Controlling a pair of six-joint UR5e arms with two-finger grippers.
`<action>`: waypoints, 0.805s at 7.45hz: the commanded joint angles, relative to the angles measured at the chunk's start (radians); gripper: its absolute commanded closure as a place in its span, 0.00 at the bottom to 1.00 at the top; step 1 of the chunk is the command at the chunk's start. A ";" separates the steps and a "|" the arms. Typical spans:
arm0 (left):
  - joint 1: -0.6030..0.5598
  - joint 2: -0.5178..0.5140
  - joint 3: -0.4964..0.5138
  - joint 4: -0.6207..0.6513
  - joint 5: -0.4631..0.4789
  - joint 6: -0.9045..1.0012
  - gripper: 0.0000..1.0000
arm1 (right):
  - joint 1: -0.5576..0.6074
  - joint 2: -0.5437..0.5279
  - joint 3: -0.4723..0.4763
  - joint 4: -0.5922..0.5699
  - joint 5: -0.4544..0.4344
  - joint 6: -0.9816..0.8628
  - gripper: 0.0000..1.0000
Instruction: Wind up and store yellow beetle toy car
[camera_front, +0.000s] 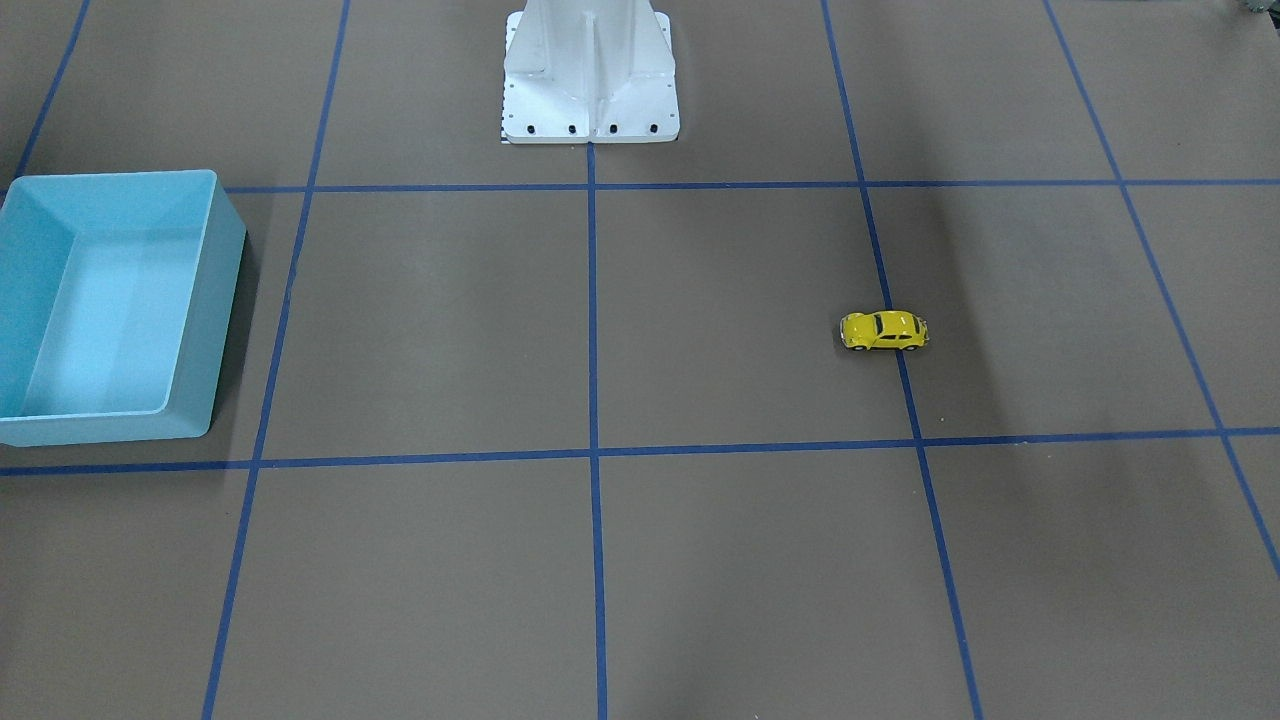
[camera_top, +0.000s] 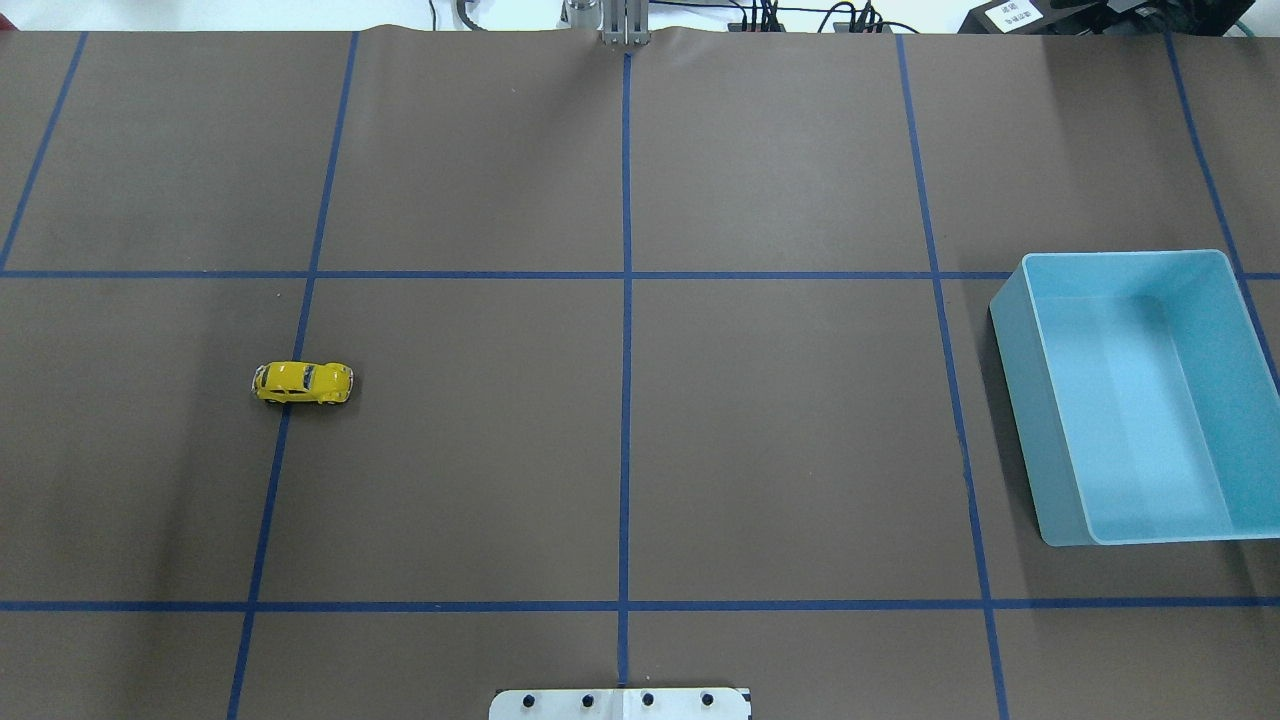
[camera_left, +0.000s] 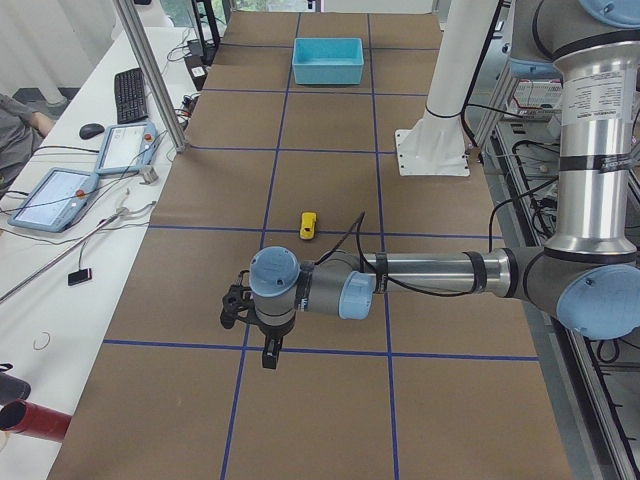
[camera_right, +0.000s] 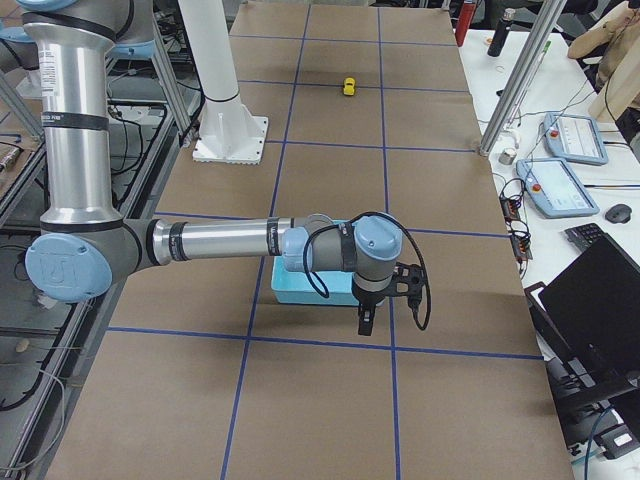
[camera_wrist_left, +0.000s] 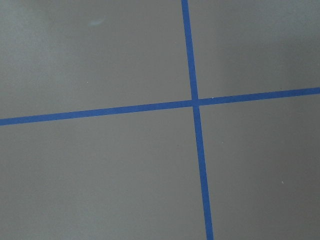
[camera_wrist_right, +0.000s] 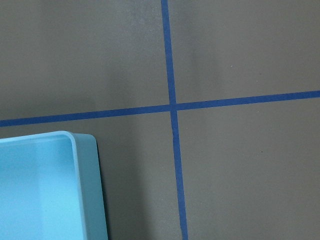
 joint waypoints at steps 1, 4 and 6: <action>0.001 -0.001 0.000 0.000 0.000 0.000 0.00 | 0.000 0.000 0.000 0.002 -0.002 -0.001 0.00; 0.002 -0.012 -0.002 0.060 -0.003 0.005 0.00 | 0.000 -0.002 0.000 0.002 -0.002 0.002 0.00; 0.002 -0.010 -0.014 0.057 -0.006 0.008 0.00 | 0.000 0.000 0.000 0.002 -0.002 0.003 0.00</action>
